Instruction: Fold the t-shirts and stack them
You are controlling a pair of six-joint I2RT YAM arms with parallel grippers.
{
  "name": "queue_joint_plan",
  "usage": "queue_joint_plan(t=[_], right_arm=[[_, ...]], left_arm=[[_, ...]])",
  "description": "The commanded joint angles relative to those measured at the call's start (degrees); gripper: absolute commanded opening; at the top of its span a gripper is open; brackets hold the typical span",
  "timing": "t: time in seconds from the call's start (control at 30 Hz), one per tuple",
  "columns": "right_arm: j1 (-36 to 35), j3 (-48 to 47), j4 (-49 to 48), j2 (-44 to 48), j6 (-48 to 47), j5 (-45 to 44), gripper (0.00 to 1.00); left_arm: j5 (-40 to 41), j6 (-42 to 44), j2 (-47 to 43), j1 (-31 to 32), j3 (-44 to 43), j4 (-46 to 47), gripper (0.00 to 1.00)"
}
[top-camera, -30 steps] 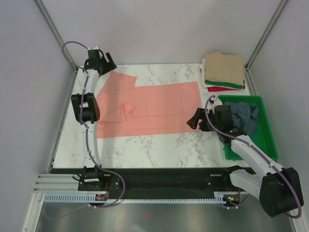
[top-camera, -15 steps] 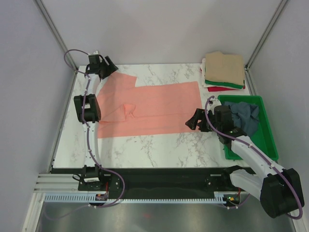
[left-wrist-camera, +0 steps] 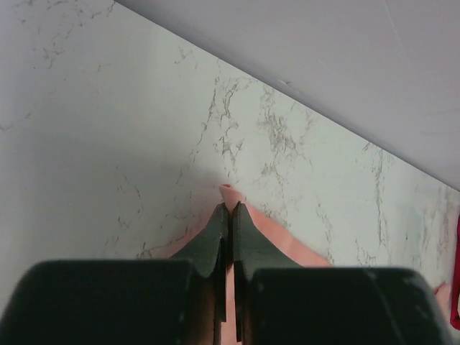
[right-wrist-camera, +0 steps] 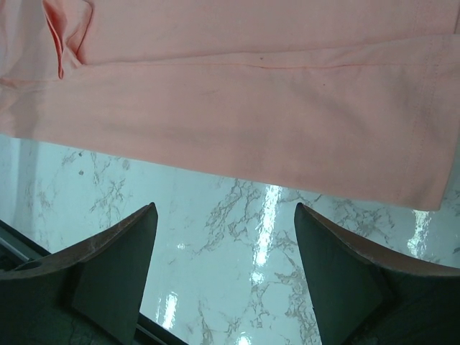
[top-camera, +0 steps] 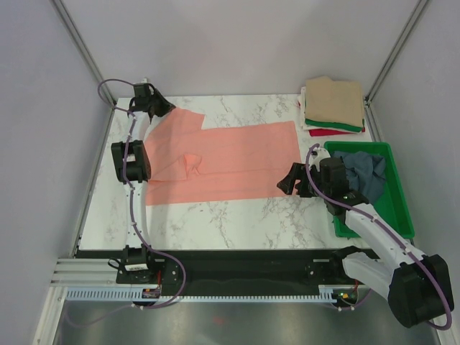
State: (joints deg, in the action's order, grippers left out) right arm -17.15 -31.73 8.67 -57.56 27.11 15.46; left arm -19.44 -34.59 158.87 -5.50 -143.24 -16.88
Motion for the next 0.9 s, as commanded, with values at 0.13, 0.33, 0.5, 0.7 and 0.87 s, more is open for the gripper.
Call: queue_joint_plan(t=[0.13, 0.33, 0.5, 0.7, 0.87], right_arm=[[-0.26, -2.98, -1.72, -2.37, 1.27, -1.75, 0.85], [-0.26, -13.07, -1.73, -8.08, 2.95, -3.42, 0.85], [-0.08, -22.75, 1.00, -18.36, 3.38, -6.32, 0.85], [1.23, -43.21, 9.07, -36.54, 2.07, -10.61, 0.86], [2.03, -62.38, 17.33, -51.23, -2.67, -18.44, 0.86]], left_arm=[[-1.92, -0.74, -8.98, -0.30, 8.91, 3.26, 0.02], [-3.32, -1.09, -24.90, -0.39, 23.33, 2.82, 0.02], [-3.50, 0.04, -41.58, -0.30, 40.19, 1.86, 0.02], [-2.09, 0.40, -49.26, 0.04, 49.28, -4.80, 0.02], [-2.88, 5.05, -50.58, 3.03, 49.46, -12.29, 0.02]])
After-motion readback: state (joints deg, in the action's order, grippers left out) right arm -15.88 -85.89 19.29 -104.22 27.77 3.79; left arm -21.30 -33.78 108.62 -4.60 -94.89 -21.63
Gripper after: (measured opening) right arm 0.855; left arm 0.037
